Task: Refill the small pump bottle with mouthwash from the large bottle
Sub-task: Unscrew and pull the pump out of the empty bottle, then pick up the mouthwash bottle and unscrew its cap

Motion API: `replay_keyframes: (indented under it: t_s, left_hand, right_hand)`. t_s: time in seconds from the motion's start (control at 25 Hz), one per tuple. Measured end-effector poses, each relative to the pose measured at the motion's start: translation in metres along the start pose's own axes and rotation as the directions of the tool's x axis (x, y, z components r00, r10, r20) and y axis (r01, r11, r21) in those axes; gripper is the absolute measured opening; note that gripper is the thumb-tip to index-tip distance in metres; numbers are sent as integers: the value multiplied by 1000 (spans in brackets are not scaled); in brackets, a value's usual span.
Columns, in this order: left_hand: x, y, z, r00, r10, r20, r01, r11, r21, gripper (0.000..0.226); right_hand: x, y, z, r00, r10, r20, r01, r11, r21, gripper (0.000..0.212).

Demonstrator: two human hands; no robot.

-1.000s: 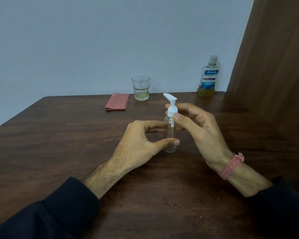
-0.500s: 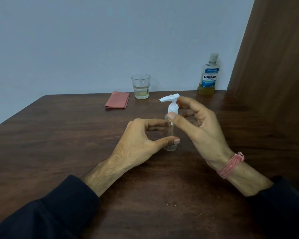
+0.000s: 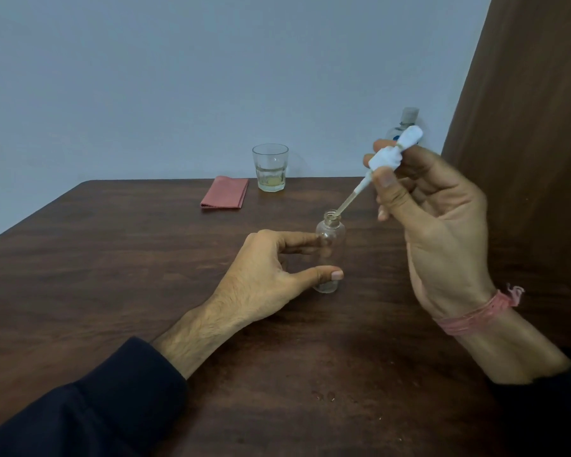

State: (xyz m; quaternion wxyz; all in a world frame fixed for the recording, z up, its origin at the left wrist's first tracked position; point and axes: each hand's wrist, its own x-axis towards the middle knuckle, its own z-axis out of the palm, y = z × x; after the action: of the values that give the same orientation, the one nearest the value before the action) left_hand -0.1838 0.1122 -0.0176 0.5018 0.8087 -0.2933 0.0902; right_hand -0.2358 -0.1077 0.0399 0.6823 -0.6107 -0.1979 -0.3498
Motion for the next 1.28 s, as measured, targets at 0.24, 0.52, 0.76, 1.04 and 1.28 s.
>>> replay_keyframes:
  t_s: [0.24,0.52,0.76,1.04,1.28]
  left_hand:
    - [3,-2,-5,999,22,-29,-20,996,84,55]
    - [1,3,-13,999,-39,14,36,987,155,54]
    - [2,4,-16,996,-84,-1,83,984,161,69]
    - [3,3,-16,995,-97,9,94,982,166,72]
    - [3,3,-17,995,-98,-4,97,982,161,55]
  right_hand:
    - [4,-8,-4,981,174,-86,-155,968,198,40]
    - [18,-10,-32,962,243,-127,-222,962,162,34]
    - [12,23,-48,824,556,-110,-566,795,-216,32]
    - [6,32,-47,754,649,-106,-613,636,-468,31]
    - [4,36,-46,768,628,-125,-574,588,-570,33]
